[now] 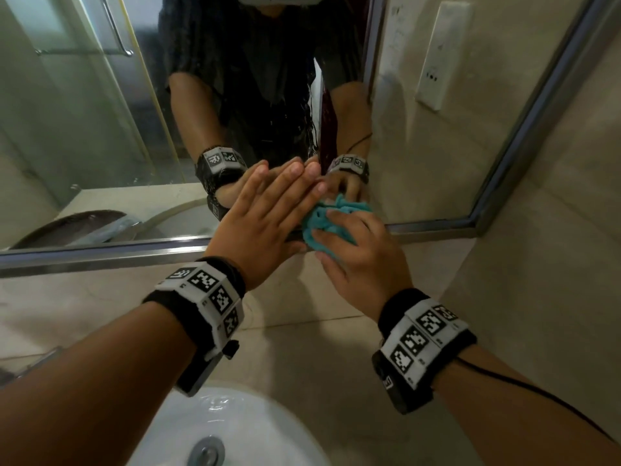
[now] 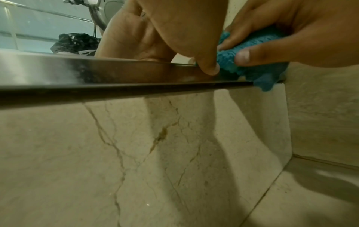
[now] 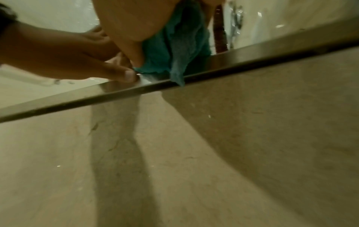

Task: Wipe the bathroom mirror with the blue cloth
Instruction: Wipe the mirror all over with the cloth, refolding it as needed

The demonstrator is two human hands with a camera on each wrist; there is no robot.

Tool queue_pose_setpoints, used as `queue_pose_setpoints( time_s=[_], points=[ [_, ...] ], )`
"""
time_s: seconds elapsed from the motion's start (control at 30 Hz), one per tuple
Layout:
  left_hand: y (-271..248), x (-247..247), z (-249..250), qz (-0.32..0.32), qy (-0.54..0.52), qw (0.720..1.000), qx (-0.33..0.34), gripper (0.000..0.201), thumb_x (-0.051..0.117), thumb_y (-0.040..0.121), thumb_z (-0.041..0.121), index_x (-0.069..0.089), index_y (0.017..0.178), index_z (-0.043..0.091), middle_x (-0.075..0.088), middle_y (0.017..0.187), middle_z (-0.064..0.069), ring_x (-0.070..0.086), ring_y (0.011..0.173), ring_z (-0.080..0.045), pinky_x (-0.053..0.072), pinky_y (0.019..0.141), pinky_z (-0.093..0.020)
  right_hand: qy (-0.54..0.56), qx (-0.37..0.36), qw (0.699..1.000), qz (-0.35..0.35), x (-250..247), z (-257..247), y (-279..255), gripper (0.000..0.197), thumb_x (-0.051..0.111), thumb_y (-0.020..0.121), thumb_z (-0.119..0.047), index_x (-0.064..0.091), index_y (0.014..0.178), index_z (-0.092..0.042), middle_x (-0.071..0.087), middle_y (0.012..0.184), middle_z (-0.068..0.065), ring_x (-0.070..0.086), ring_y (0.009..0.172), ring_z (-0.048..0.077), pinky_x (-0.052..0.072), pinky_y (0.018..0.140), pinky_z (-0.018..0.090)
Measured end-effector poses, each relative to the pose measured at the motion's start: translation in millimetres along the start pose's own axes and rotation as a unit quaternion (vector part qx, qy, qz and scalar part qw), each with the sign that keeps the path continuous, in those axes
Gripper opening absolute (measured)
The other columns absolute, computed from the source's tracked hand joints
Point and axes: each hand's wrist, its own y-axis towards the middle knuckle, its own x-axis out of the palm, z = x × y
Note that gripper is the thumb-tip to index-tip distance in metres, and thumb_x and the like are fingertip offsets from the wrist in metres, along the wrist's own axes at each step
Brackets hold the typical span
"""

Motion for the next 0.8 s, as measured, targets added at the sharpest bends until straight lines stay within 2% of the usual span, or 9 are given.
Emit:
queue_pose_setpoints(
  time_s=[0.17, 0.27, 0.33, 0.43, 0.53, 0.63, 0.7, 0.73, 0.8],
  points=[
    [-1.0, -0.5, 1.9, -0.014, 0.032, 0.999, -0.007, 0.068, 0.032, 0.097, 0.044, 0.006, 0.152, 0.013, -0.004, 0.158, -0.009, 0.002, 0.145, -0.028, -0.003, 0.117, -0.048, -0.036, 0.022, 0.999, 0.03, -15.9, 42.9, -18.3, 0.027, 0.051, 0.082, -0.019, 0.069, 0.099, -0.009, 0.046, 0.118, 0.006, 0.043, 0.104, 0.028, 0.051, 0.086, 0.044],
    [0.3, -0.3, 5.3, -0.02, 0.037, 0.999, -0.016, 0.067, 0.026, 0.096, 0.04, 0.003, 0.152, 0.013, -0.002, 0.158, -0.01, 0.001, 0.145, -0.028, -0.006, 0.116, -0.048, -0.075, 0.048, 0.995, 0.046, -11.5, 30.5, -13.5, 0.018, 0.061, 0.078, -0.011, 0.071, 0.092, -0.008, 0.06, 0.108, 0.014, 0.049, 0.099, 0.031, 0.053, 0.084, 0.045],
    [0.4, 0.2, 7.0, -0.012, 0.033, 0.999, -0.021, 0.064, 0.029, 0.098, 0.038, 0.005, 0.152, 0.013, -0.001, 0.158, -0.01, 0.001, 0.145, -0.028, -0.003, 0.117, -0.048, -0.066, 0.03, 0.997, 0.023, -1.7, 10.0, -3.1, 0.017, 0.067, 0.077, -0.011, 0.072, 0.093, -0.011, 0.065, 0.107, 0.013, 0.057, 0.095, 0.035, 0.053, 0.079, 0.041],
    [1.4, 0.3, 8.8, 0.008, 0.01, 1.0, -0.028, 0.059, 0.031, 0.1, 0.031, 0.01, 0.152, 0.013, -0.003, 0.158, -0.01, 0.004, 0.145, -0.028, 0.001, 0.117, -0.049, -0.023, -0.005, 1.0, -0.009, 2.3, -6.2, 9.1, 0.019, 0.061, 0.082, -0.018, 0.071, 0.098, -0.015, 0.066, 0.108, 0.009, 0.061, 0.092, 0.034, 0.056, 0.07, 0.038],
    [1.9, -1.1, 8.6, -0.007, 0.012, 1.0, -0.028, 0.062, 0.027, 0.098, 0.037, 0.008, 0.152, 0.013, -0.002, 0.158, -0.009, -0.001, 0.146, -0.027, -0.002, 0.117, -0.048, -0.028, 0.004, 0.999, -0.025, -13.0, 14.7, 1.2, 0.026, 0.071, 0.075, -0.013, 0.071, 0.101, -0.012, 0.065, 0.105, 0.014, 0.062, 0.087, 0.036, 0.056, 0.067, 0.039],
    [1.4, -2.4, 9.1, -0.027, 0.019, 0.999, -0.033, 0.063, 0.018, 0.096, 0.039, 0.006, 0.152, 0.014, -0.006, 0.158, -0.009, -0.005, 0.145, -0.028, -0.006, 0.117, -0.047, -0.058, 0.08, 0.995, -0.026, -28.2, 45.7, -18.1, 0.038, 0.08, 0.066, -0.006, 0.07, 0.103, -0.011, 0.062, 0.105, 0.017, 0.06, 0.089, 0.038, 0.054, 0.071, 0.042],
    [1.0, -2.4, 10.0, -0.029, 0.021, 0.999, -0.034, 0.063, 0.016, 0.096, 0.039, 0.004, 0.152, 0.014, -0.011, 0.157, -0.01, -0.005, 0.145, -0.029, -0.007, 0.117, -0.047, -0.062, 0.115, 0.991, 0.002, -27.0, 45.1, -19.7, 0.03, 0.075, 0.07, -0.003, 0.07, 0.099, -0.009, 0.063, 0.104, 0.017, 0.059, 0.091, 0.039, 0.053, 0.075, 0.043],
    [0.9, -2.3, 10.2, -0.028, 0.022, 0.999, -0.033, 0.063, 0.016, 0.096, 0.039, 0.004, 0.152, 0.013, -0.012, 0.157, -0.01, -0.005, 0.145, -0.029, -0.007, 0.117, -0.048, -0.074, 0.108, 0.991, 0.014, -22.9, 37.5, -16.2, 0.022, 0.067, 0.074, -0.005, 0.071, 0.095, -0.009, 0.063, 0.103, 0.017, 0.058, 0.091, 0.038, 0.054, 0.075, 0.043],
    [0.7, -2.2, 10.4, -0.018, 0.018, 0.999, -0.033, 0.064, 0.02, 0.097, 0.04, 0.005, 0.152, 0.013, -0.009, 0.157, -0.01, -0.004, 0.146, -0.027, -0.004, 0.117, -0.048, -0.063, 0.057, 0.996, 0.015, -12.9, 16.2, -5.4, 0.024, 0.052, 0.081, -0.015, 0.073, 0.092, -0.009, 0.066, 0.102, 0.014, 0.057, 0.092, 0.034, 0.055, 0.074, 0.041]
  ],
)
